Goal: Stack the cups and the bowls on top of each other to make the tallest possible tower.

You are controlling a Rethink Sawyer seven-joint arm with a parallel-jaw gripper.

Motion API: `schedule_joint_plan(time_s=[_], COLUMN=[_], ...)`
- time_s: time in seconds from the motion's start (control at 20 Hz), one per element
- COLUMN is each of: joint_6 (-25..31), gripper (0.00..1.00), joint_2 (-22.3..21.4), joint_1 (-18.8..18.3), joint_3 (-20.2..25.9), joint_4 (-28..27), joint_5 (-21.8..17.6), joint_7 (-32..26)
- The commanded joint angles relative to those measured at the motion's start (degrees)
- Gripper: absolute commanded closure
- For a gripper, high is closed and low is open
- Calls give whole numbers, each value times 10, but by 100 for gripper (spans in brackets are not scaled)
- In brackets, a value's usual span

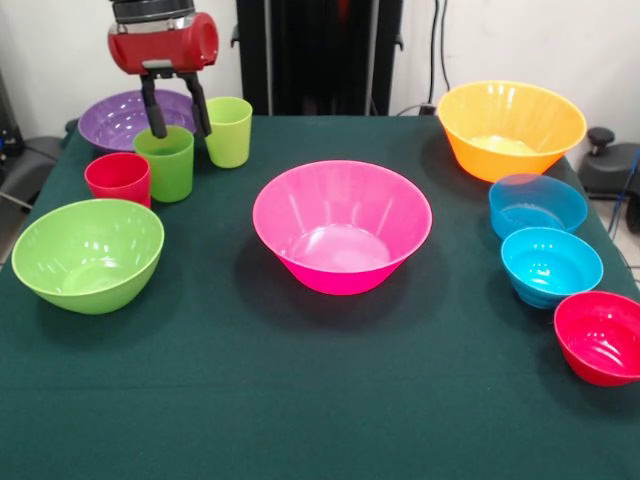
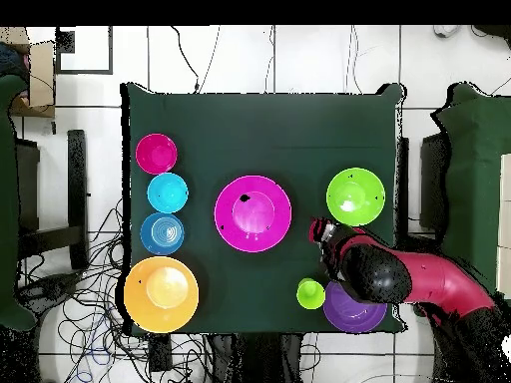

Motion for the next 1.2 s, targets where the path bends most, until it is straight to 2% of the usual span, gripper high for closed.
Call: schedule_joint_plan(time_s=[0.05, 0.45, 0.95, 1.2], joint_6=[51, 59, 109, 117], gripper=[0, 0, 0, 0], joint_2=[46, 74, 89, 98], joint_1=[8, 2, -35, -49], joint_3=[-17, -19, 6, 14], joint_4=[6, -24, -55, -63], joint_5=[-68, -90, -94, -102], joint_7=[-83, -99, -147, -159])
